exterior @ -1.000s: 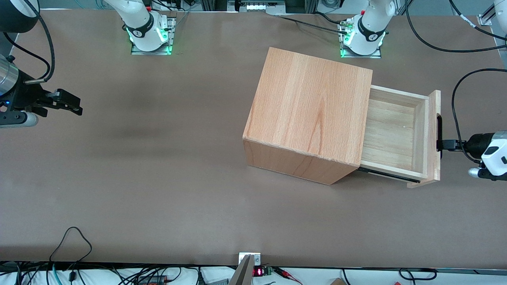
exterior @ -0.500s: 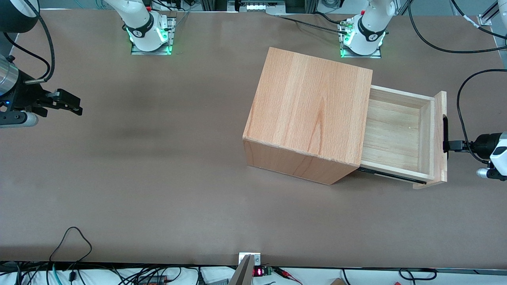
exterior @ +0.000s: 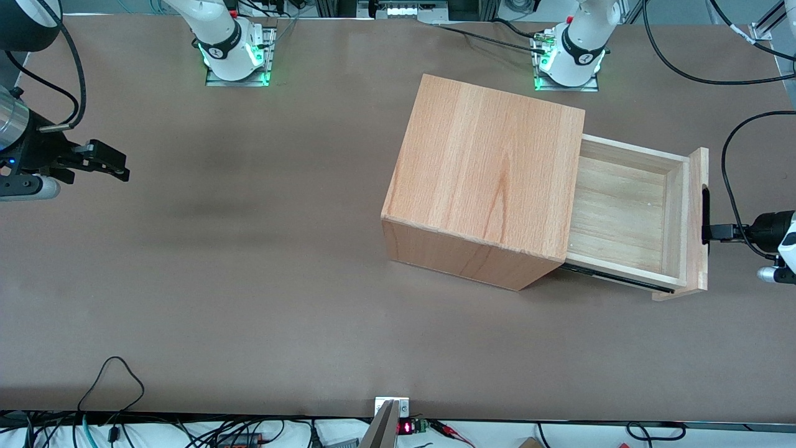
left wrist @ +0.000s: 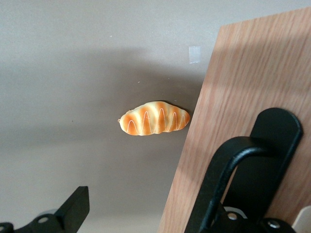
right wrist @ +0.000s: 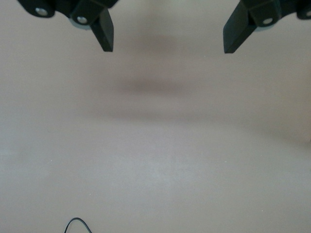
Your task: Open top drawer with left arm
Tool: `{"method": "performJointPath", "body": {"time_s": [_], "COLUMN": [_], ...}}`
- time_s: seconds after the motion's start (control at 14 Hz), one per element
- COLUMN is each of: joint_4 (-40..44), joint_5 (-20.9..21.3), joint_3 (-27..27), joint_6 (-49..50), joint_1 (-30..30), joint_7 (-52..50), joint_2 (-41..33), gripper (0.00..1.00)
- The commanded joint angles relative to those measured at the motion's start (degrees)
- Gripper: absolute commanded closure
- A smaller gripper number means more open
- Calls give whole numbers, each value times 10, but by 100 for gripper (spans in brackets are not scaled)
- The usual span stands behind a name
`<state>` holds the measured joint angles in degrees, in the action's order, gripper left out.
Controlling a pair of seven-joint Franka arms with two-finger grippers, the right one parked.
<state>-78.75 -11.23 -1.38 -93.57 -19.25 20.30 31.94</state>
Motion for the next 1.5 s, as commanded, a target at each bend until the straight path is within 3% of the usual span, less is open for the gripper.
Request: {"method": "performJointPath", "body": {"time_s": [0.0,1.43], "joint_4": [23,54], "joint_5": [20,25], "joint_3": [-1,-9], "joint_6": [0,75], "joint_1": [-11,-4], "joint_7": [-3,-10], "joint_2": [4,-61], "gripper": [0,0]}}
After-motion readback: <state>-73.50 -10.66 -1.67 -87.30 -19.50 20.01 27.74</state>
